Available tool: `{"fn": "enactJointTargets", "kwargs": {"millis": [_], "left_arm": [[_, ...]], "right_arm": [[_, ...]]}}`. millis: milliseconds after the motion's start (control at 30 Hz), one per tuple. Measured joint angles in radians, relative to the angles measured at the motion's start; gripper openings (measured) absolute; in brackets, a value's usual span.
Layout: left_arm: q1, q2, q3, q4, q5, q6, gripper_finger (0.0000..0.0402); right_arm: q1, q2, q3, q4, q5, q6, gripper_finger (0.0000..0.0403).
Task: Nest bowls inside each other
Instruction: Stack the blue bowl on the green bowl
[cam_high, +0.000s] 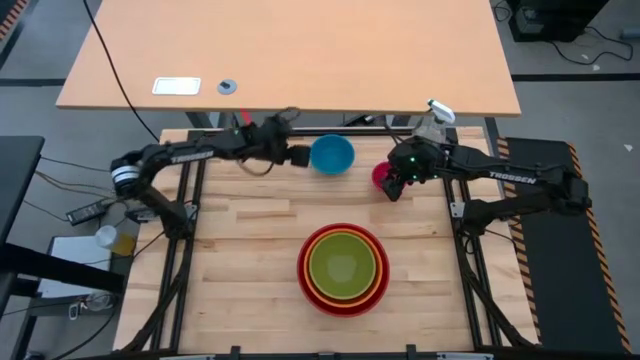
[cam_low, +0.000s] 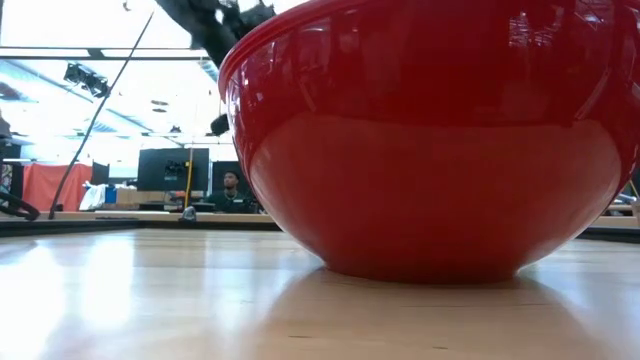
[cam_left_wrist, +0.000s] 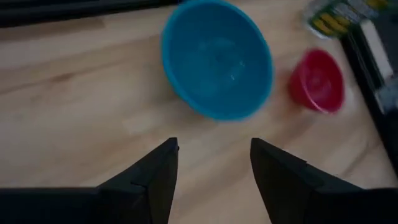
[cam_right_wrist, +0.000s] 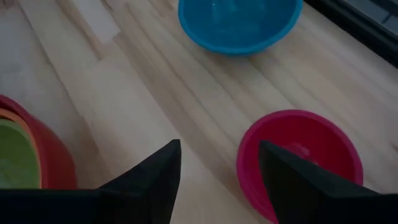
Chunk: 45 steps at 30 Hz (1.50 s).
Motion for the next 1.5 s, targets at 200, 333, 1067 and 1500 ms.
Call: {"fn": "enactJointTargets", "kwargs": {"millis": [200, 333, 1067, 1500], "left_arm": [[0.091, 0.142, 0.042, 0.101, 0.116, 0.0, 0.0226], [0.108, 0.228, 0.048, 0.142, 0.117, -0.013, 0.0255], [0.111, 0.414, 0.05, 0.273, 0.096, -0.067, 0.0237], [0.095, 0.414, 0.05, 0.292, 0.113, -0.071, 0.0137]], "right_arm": [[0.008, -0.004, 0.0, 0.052, -0.014, -0.017, 0.022], [0.025, -0.002, 0.0, 0.088, -0.026, -0.007, 0.022], [0.082, 0.0, 0.0, 0.134, 0.03, 0.03, 0.022], [0.082, 0.008, 0.0, 0.153, 0.045, 0.039, 0.022]]}}
